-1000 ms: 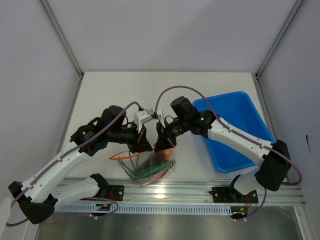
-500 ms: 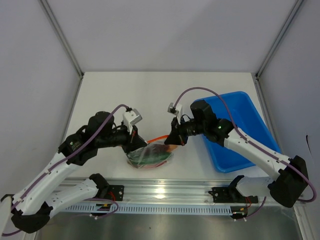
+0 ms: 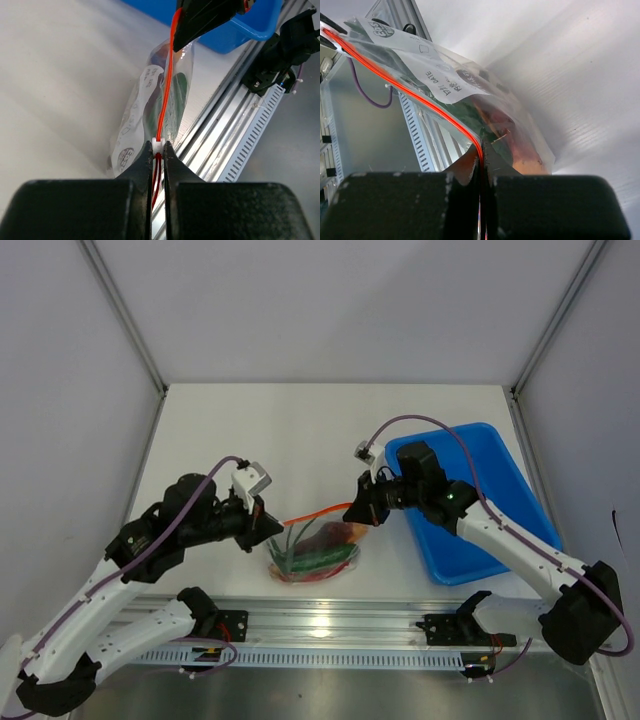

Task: Place the food in the zip-top bag and seal the zipper
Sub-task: Zip the zipper food storage bag at the center of the board, then place the zipper food storage bag at the center of the board.

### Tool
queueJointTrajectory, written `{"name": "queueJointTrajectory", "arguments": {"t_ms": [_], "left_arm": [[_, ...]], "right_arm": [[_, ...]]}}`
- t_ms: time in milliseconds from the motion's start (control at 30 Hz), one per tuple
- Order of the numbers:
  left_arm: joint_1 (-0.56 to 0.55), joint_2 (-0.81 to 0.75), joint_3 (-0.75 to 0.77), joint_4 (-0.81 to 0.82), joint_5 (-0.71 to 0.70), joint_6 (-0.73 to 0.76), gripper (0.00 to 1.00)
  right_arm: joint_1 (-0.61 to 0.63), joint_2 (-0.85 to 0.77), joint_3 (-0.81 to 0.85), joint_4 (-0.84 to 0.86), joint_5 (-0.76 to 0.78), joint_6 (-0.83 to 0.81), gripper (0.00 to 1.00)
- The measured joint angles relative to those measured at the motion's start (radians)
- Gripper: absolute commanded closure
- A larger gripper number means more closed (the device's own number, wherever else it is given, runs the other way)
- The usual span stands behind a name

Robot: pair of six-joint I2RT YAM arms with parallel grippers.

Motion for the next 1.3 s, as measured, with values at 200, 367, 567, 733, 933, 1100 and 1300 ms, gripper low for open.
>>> {"name": "queueJointTrajectory", "arguments": {"t_ms": [200, 367, 567, 733, 933, 1100, 1300], "left_arm": [[0.0, -0.046, 0.0, -0.035, -0.101, -0.031, 0.99], [0.0, -0.078, 0.0, -0.077, -0.231, -0.093, 0.99], [-0.001, -0.117, -0.004, -0.095, -0.334, -0.183, 0.87], [0.001, -0.132, -0.008, -0.112, -0.444, -0.218, 0.22], [0.003, -0.166, 0.026, -0.12, -0.641, -0.24, 0.01], [0.003, -0.168, 0.088, -0.09, -0.713, -0.237, 0.01], [0.003, -0.174, 0.079, -0.051, -0.639, -0.237, 0.01]], "right_arm": [[-0.007, -0.023, -0.009, -0.001, 0.033, 0.02, 1.0], [-0.011, -0.031, -0.01, -0.003, 0.058, 0.032, 1.0], [-0.008, -0.032, -0.01, 0.012, 0.039, 0.05, 1.0], [0.01, 0.044, 0.019, 0.01, 0.058, 0.055, 1.0], [0.019, 0.233, 0.143, 0.0, 0.105, 0.093, 1.0], [-0.002, 0.417, 0.341, -0.013, 0.129, 0.117, 1.0], [-0.06, 0.66, 0.628, -0.059, 0.15, 0.125, 1.0]]}}
